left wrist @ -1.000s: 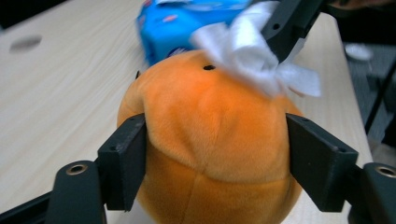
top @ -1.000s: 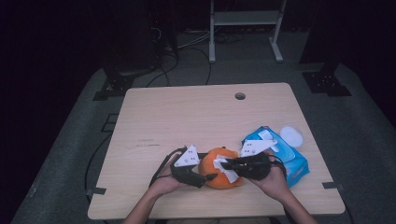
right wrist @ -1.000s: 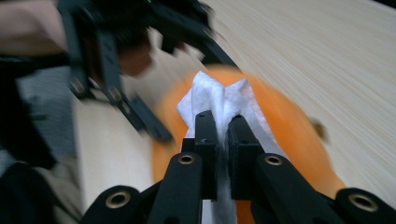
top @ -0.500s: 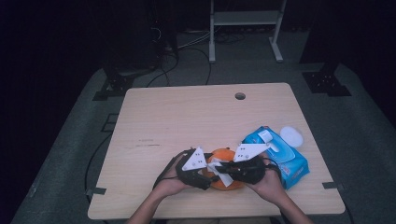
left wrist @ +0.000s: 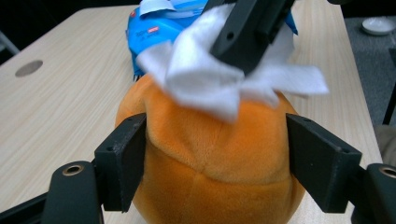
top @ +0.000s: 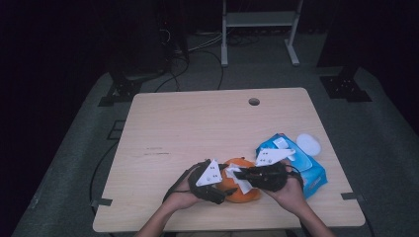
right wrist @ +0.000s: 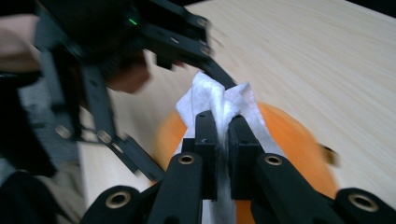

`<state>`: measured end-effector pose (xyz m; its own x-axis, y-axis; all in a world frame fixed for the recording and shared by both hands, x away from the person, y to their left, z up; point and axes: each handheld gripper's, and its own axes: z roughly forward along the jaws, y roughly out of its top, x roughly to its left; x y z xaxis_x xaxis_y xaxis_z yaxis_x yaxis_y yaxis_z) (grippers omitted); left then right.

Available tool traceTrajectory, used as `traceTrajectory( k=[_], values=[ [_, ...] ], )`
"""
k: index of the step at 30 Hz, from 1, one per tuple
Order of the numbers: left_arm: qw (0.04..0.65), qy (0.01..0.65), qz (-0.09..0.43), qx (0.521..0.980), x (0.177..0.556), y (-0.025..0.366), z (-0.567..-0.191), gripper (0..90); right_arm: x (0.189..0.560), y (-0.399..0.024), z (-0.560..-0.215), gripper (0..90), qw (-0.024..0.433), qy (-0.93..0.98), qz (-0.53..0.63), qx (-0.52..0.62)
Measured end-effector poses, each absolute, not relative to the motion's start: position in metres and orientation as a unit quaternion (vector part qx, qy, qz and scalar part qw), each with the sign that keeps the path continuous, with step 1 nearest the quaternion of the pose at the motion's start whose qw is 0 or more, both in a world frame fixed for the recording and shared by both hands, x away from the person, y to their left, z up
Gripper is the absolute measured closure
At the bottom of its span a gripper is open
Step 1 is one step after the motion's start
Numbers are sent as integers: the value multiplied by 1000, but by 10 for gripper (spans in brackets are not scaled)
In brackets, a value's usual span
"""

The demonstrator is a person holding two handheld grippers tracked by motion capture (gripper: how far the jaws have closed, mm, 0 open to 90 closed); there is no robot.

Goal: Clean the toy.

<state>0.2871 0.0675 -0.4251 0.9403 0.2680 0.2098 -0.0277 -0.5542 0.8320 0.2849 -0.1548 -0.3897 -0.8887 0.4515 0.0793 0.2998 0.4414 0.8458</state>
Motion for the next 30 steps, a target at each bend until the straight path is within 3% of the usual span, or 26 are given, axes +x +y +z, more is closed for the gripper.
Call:
traceTrajectory(
  k=[8,12,14,18,30],
  values=[
    [473,92,135,866,294,78,-430,265,294,-167,-393,840,105,845,464,243],
    [481,101,113,863,298,79,-424,190,295,-167,-399,840,94,845,464,250],
    [505,106,103,850,298,80,-419,192,292,-162,-398,839,84,844,470,244],
    [486,102,109,861,299,82,-423,255,288,-151,-399,839,85,851,464,229],
    [493,124,102,855,306,94,-425,239,298,-175,-407,840,92,847,451,266]
  ],
)
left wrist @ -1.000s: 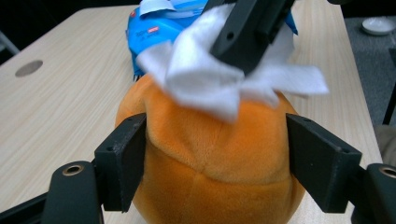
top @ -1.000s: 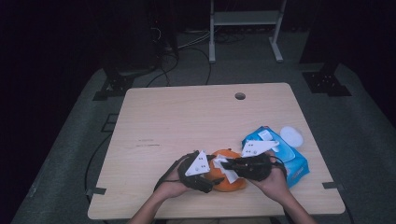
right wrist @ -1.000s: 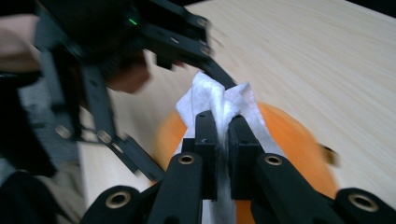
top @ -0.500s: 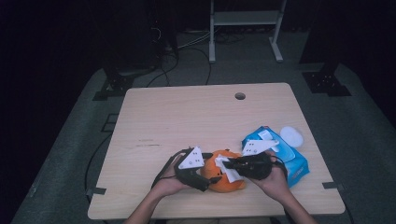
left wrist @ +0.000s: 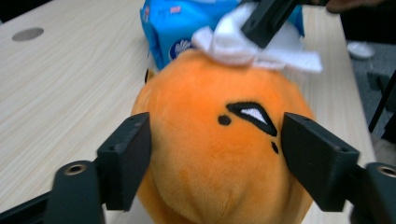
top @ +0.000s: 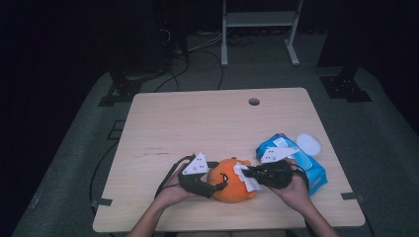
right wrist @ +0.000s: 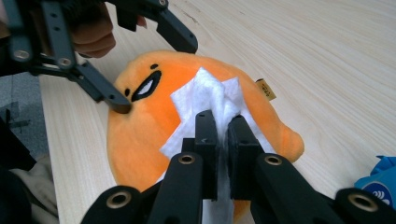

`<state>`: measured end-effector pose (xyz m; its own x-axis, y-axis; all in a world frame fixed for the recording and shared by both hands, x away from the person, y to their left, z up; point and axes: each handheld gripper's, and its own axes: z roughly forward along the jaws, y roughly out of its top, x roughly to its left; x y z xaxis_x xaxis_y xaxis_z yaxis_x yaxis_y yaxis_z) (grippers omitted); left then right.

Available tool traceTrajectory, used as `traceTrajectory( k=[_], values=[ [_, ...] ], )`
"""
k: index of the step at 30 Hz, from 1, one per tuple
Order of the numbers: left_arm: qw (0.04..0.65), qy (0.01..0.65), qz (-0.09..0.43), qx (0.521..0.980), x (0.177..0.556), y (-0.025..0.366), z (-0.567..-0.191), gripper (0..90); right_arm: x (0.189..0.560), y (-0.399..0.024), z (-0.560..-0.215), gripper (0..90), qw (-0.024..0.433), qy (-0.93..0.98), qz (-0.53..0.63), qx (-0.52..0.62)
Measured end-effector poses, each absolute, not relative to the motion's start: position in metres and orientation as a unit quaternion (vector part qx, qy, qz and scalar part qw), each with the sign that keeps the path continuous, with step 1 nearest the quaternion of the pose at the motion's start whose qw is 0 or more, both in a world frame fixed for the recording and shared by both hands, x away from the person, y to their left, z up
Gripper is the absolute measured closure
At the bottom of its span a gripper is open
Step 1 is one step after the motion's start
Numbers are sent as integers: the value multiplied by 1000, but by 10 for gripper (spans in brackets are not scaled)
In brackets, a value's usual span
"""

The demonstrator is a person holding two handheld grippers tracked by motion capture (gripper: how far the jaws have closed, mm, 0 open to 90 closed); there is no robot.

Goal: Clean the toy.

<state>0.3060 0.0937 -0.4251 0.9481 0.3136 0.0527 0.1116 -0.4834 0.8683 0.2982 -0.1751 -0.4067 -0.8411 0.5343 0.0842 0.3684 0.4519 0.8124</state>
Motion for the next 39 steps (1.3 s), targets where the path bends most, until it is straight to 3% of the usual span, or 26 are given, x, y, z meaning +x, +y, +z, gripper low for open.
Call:
traceTrajectory(
  k=[11,18,27,39],
  values=[
    [478,135,93,863,313,105,-432,311,298,-172,-406,841,99,851,448,256],
    [499,131,94,851,312,103,-425,248,298,-171,-407,840,103,851,443,261],
    [485,139,89,859,316,106,-430,316,299,-172,-408,840,96,852,448,255],
    [490,170,77,851,324,118,-436,318,293,-173,-403,840,85,854,449,249]
  ],
)
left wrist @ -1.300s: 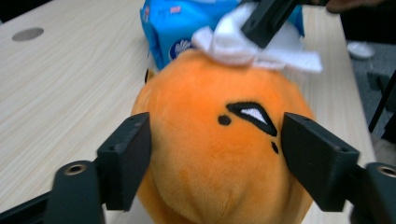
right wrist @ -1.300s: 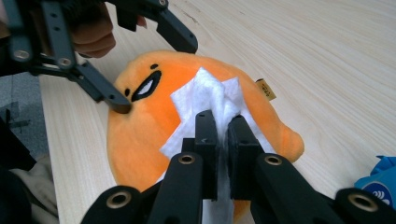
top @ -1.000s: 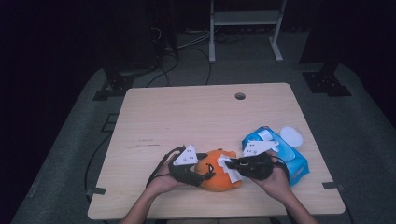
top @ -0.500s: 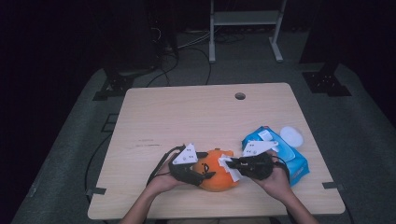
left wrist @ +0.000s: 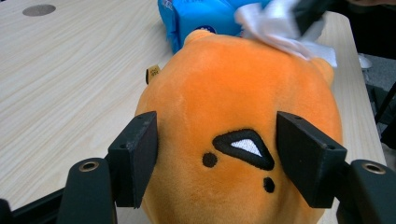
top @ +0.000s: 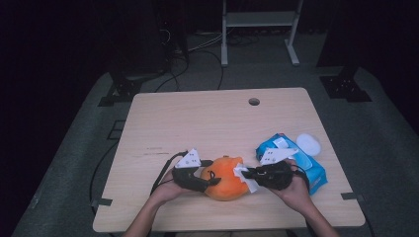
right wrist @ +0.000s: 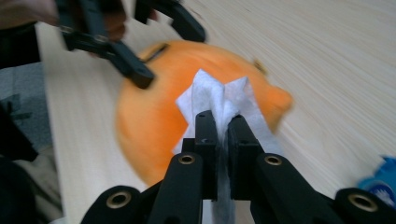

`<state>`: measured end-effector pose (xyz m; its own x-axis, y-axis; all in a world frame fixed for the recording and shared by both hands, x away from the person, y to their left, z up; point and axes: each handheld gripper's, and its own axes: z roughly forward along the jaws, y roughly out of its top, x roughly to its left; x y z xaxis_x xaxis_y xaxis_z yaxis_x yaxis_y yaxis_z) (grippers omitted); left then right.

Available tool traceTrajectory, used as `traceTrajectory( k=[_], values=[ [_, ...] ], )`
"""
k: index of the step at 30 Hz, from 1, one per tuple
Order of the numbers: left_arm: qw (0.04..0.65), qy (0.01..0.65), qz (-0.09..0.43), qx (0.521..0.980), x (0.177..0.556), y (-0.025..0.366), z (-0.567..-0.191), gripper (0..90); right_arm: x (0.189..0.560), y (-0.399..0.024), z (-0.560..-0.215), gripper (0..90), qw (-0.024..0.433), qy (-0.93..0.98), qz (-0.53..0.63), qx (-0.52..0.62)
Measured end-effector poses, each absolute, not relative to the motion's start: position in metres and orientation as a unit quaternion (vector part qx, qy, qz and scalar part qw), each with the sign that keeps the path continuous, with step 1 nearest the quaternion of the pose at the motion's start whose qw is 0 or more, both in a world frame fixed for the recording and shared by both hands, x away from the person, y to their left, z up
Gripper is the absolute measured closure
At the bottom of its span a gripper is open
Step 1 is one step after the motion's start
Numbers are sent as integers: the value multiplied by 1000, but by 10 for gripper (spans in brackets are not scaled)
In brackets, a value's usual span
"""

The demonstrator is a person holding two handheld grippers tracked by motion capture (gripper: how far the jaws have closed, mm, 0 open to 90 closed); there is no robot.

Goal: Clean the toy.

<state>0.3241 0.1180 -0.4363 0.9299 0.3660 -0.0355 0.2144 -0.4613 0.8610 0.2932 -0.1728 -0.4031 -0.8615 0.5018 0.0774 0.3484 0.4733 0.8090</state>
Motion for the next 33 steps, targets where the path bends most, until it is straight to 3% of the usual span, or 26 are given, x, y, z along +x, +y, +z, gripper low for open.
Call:
traceTrajectory(
  k=[11,18,33],
  values=[
    [497,195,64,843,329,123,-439,318,296,-183,-409,840,78,857,439,258],
    [501,210,60,837,329,117,-441,308,277,-153,-399,840,79,877,430,198],
    [481,143,65,863,315,110,-435,295,300,-178,-409,839,91,854,438,265]
  ],
)
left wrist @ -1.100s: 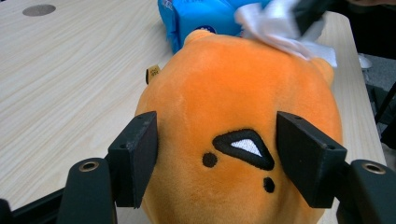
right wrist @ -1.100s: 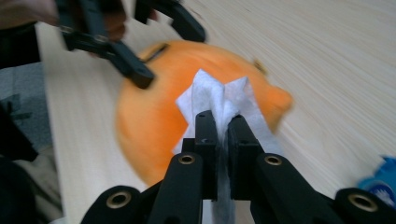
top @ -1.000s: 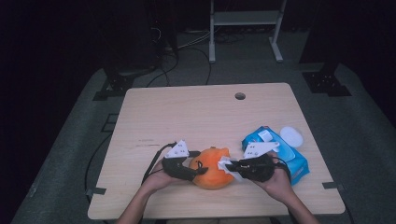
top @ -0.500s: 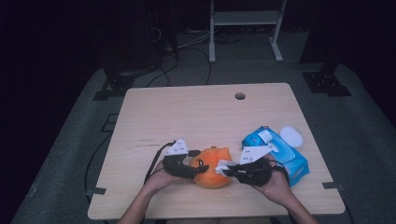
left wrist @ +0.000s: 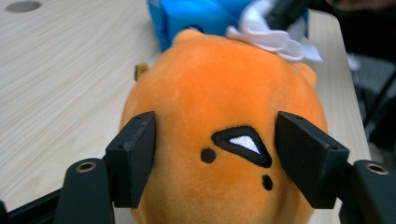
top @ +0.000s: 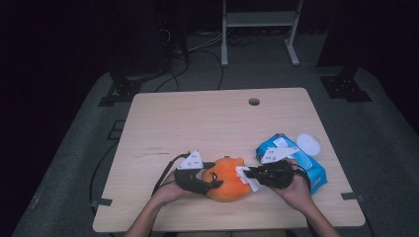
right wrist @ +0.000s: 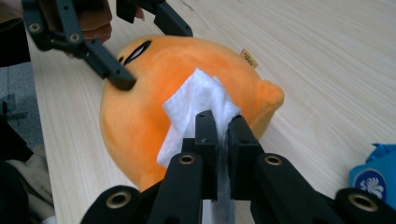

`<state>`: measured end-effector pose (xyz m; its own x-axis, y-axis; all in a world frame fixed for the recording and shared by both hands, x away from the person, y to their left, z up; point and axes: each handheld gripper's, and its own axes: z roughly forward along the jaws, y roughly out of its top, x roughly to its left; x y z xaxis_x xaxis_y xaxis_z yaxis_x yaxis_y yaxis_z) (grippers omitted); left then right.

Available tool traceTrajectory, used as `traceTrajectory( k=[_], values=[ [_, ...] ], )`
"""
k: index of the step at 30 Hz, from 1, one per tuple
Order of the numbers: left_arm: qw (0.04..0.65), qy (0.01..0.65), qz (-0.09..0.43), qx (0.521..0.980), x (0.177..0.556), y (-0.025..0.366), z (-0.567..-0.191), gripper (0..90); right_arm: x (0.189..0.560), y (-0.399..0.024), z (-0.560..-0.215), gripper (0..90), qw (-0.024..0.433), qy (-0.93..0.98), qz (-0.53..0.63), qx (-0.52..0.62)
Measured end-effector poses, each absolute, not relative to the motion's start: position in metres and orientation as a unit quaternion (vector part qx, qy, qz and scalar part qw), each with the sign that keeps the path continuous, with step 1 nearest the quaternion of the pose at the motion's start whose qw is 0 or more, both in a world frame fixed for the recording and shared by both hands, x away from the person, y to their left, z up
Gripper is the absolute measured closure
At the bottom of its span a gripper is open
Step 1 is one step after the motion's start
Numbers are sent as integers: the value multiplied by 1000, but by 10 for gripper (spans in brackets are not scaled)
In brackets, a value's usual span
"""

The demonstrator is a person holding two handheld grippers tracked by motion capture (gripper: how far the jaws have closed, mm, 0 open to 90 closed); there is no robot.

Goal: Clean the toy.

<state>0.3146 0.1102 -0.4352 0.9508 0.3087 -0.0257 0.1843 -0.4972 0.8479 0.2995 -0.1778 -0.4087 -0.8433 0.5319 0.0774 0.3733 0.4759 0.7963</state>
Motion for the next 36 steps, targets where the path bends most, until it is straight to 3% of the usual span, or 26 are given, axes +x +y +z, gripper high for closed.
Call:
traceTrajectory(
  k=[13,20,25,36],
  values=[
    [466,98,62,877,305,104,-433,256,297,-165,-402,838,95,846,458,256],
    [505,127,63,851,312,105,-425,177,291,-159,-408,838,77,859,453,227],
    [494,129,54,858,313,102,-431,298,292,-162,-407,839,90,861,444,230],
    [490,141,47,859,313,108,-433,310,305,-186,-418,840,91,850,431,290]
  ],
)
